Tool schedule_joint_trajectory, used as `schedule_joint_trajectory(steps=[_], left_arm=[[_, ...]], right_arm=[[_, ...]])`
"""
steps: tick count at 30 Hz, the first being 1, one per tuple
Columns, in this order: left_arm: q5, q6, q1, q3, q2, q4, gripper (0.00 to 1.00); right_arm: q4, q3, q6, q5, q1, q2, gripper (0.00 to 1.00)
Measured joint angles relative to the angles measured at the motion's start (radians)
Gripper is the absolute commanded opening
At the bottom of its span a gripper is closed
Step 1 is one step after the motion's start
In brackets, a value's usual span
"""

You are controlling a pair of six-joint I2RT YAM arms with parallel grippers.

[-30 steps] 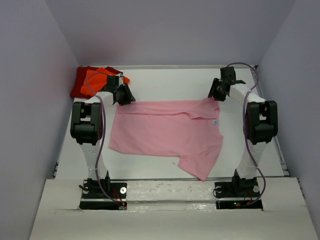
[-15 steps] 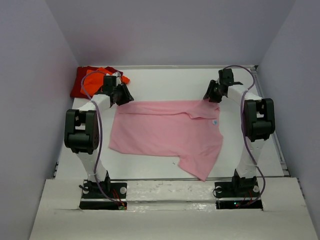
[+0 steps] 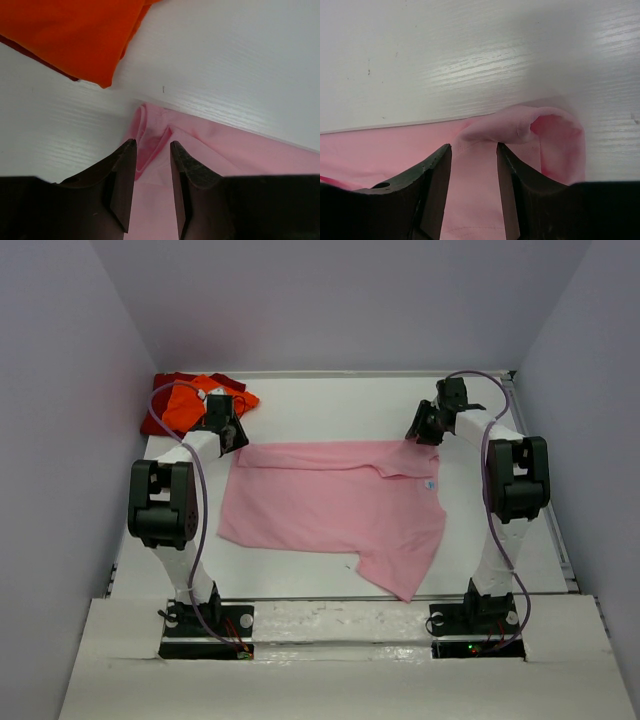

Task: Fold and stack the t-shirts
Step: Fold the flattened tshirt in 1/3 of the way

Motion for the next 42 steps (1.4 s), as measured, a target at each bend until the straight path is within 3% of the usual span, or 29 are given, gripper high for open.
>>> schedule_joint_trajectory(steps=[7, 21, 24, 28, 34, 42], left_arm=[[-0.04, 0.012, 0.0, 0.0, -0.001, -0.007, 0.42], [0.052, 0.018, 0.0, 0.006, 0.026, -0.006, 0.41], [0.075, 0.023, 0.0, 0.016, 0.072, -0.008, 0.36], [0.087, 0.028, 0.0, 0.016, 0.095, -0.013, 0.15], [0.093, 0.033, 0.0, 0.016, 0.095, -0.011, 0.0], [0.082, 0.037, -0.001, 0.016, 0.074, -0.018, 0.0]], right_arm=[[0.0, 0.0, 0.0, -0.001, 0.0, 0.0, 0.47], [0.007, -0.007, -0.002, -0.001, 0.0, 0.001, 0.47], [0.008, -0.01, -0.004, -0.001, 0.0, 0.001, 0.47], [0.008, -0.012, -0.007, -0.001, 0.0, 0.001, 0.47], [0.008, -0.012, -0.008, -0.002, 0.0, 0.001, 0.47], [0.01, -0.013, -0.008, -0.006, 0.0, 0.002, 0.47]])
